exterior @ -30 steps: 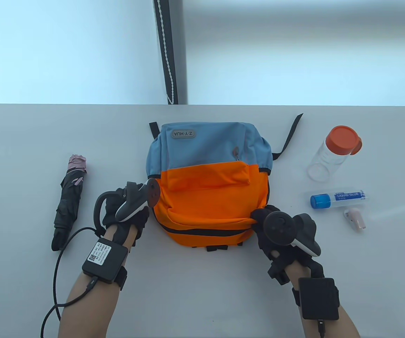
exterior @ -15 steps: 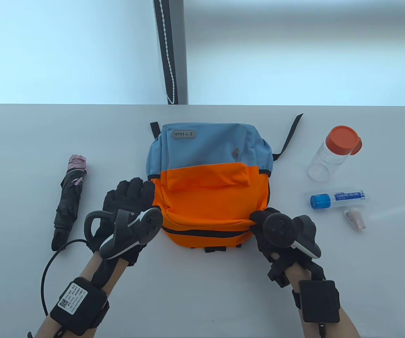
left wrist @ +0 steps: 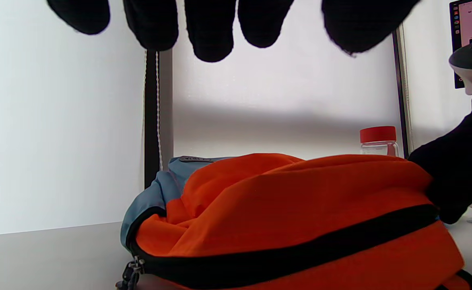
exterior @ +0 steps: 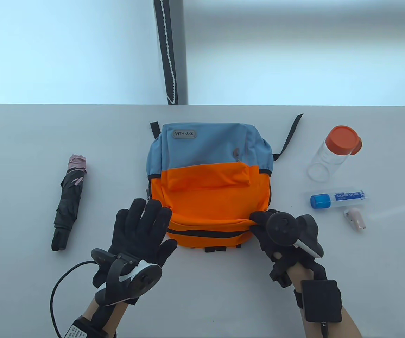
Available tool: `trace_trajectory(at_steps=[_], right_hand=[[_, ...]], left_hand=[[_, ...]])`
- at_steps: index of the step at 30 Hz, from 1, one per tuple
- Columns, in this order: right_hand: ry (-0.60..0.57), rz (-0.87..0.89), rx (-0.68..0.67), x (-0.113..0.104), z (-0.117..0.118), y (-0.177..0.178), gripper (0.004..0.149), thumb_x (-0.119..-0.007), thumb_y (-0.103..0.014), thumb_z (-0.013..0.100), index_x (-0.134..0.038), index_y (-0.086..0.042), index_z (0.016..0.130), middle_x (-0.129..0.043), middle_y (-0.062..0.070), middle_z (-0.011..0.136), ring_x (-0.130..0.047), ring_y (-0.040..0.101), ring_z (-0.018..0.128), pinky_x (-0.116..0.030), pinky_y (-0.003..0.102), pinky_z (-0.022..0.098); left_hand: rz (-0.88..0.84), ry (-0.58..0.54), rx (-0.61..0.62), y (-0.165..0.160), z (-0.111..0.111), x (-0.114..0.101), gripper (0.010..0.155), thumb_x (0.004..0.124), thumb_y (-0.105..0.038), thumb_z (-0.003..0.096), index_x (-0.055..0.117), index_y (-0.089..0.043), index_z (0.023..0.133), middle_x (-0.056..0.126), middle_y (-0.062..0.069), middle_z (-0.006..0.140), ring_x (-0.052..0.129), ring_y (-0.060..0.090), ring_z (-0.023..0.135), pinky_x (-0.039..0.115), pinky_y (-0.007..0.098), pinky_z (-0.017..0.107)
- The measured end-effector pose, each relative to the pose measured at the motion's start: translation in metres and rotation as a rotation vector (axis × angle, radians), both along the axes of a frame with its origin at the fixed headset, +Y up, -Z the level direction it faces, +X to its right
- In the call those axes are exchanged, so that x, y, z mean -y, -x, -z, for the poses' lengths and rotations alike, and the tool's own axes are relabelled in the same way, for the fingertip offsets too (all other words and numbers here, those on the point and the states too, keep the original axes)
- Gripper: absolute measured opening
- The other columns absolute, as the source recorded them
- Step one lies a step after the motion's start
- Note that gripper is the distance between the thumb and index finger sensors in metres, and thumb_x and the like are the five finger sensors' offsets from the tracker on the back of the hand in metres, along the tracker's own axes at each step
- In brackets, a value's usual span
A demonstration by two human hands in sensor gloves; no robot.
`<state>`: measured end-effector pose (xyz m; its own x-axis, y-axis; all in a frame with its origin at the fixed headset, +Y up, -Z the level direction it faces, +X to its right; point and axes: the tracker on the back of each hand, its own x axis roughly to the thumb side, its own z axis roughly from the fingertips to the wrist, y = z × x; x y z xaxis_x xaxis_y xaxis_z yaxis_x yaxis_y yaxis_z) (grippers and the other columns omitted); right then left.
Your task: Pack school bag
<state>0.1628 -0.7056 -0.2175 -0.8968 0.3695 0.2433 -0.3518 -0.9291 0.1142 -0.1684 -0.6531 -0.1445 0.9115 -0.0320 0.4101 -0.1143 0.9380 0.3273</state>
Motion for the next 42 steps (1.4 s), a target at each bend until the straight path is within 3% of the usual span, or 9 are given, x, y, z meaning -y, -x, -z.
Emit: trace_trajectory(at_steps=[6, 9, 13, 16, 21, 24, 29, 35, 42], right_hand=[[0.036, 0.033, -0.015, 0.000, 0.001, -0.006, 0.048, -0.086, -0.025, 0.053, -0.078, -0.009, 0.097, -0.097, 0.030, 0.093, -0.088, 0.060, 0.091, -0.074, 0.075, 0.059], [0.032, 0.037, -0.033, -0.008, 0.001, -0.011, 0.052, -0.085, -0.034, 0.053, -0.083, -0.009, 0.098, -0.100, 0.029, 0.091, -0.090, 0.059, 0.090, -0.072, 0.077, 0.060], [0.023, 0.026, -0.015, -0.034, 0.002, -0.026, 0.058, -0.084, -0.038, 0.053, -0.080, -0.007, 0.101, -0.104, 0.027, 0.087, -0.092, 0.057, 0.088, -0.073, 0.076, 0.060], [-0.044, -0.068, 0.018, -0.056, 0.006, -0.036, 0.064, -0.086, -0.041, 0.052, -0.078, -0.002, 0.103, -0.107, 0.024, 0.081, -0.104, 0.051, 0.076, -0.084, 0.068, 0.054], [-0.080, -0.435, 0.017, -0.073, 0.028, -0.037, 0.066, -0.090, -0.039, 0.050, -0.075, -0.004, 0.104, -0.101, 0.024, 0.091, -0.098, 0.051, 0.083, -0.081, 0.069, 0.057], [-0.054, -0.624, 0.010, -0.065, 0.039, -0.037, 0.071, -0.092, -0.038, 0.048, -0.071, -0.005, 0.107, -0.093, 0.025, 0.100, -0.094, 0.052, 0.089, -0.079, 0.069, 0.059], [0.014, -1.008, -0.020, -0.028, 0.060, -0.045, 0.082, -0.096, -0.036, 0.045, -0.059, -0.005, 0.112, -0.081, 0.026, 0.110, -0.088, 0.053, 0.095, -0.078, 0.071, 0.061], [0.038, -1.162, -0.044, 0.005, 0.069, -0.052, 0.084, -0.099, -0.033, 0.043, -0.058, -0.006, 0.112, -0.076, 0.026, 0.113, -0.088, 0.053, 0.096, -0.079, 0.069, 0.062], [0.035, -1.232, -0.083, 0.024, 0.071, -0.065, 0.078, -0.101, -0.028, 0.042, -0.065, -0.009, 0.108, -0.088, 0.019, 0.105, -0.096, 0.047, 0.091, -0.085, 0.065, 0.059]], left_hand=[[0.023, 0.124, 0.001, 0.005, 0.009, 0.037, 0.084, 0.068, -0.055, 0.0492, 0.043, -0.012, 0.116, 0.049, 0.025, 0.122, 0.045, 0.060, 0.109, 0.043, 0.081, 0.069], [0.085, 0.155, -0.003, 0.006, 0.011, 0.042, 0.085, 0.065, -0.057, 0.0489, 0.039, -0.013, 0.117, 0.044, 0.026, 0.123, 0.040, 0.060, 0.110, 0.038, 0.084, 0.068], [0.111, 0.131, -0.011, 0.009, 0.014, 0.042, 0.087, 0.063, -0.059, 0.0483, 0.036, -0.013, 0.117, 0.041, 0.026, 0.124, 0.038, 0.060, 0.110, 0.038, 0.084, 0.068], [0.142, 0.116, -0.023, 0.009, 0.014, 0.042, 0.088, 0.063, -0.060, 0.0480, 0.035, -0.013, 0.117, 0.040, 0.025, 0.124, 0.037, 0.060, 0.110, 0.037, 0.084, 0.068], [0.129, 0.142, -0.029, 0.012, 0.017, 0.045, 0.088, 0.062, -0.060, 0.0479, 0.035, -0.014, 0.117, 0.039, 0.024, 0.124, 0.036, 0.060, 0.110, 0.037, 0.084, 0.068], [0.130, 0.153, -0.039, 0.013, 0.019, 0.046, 0.088, 0.062, -0.060, 0.0480, 0.035, -0.014, 0.117, 0.038, 0.024, 0.124, 0.036, 0.060, 0.110, 0.037, 0.084, 0.068], [0.132, 0.164, -0.046, 0.015, 0.021, 0.048, 0.088, 0.062, -0.060, 0.0480, 0.035, -0.014, 0.117, 0.038, 0.023, 0.124, 0.036, 0.060, 0.110, 0.037, 0.084, 0.068], [0.123, 0.179, -0.044, 0.020, 0.024, 0.048, 0.087, 0.063, -0.059, 0.0480, 0.035, -0.014, 0.117, 0.038, 0.023, 0.124, 0.035, 0.060, 0.110, 0.037, 0.084, 0.068], [0.121, 0.192, -0.042, 0.022, 0.025, 0.048, 0.087, 0.063, -0.060, 0.0480, 0.035, -0.014, 0.117, 0.037, 0.022, 0.124, 0.035, 0.059, 0.110, 0.037, 0.084, 0.068]])
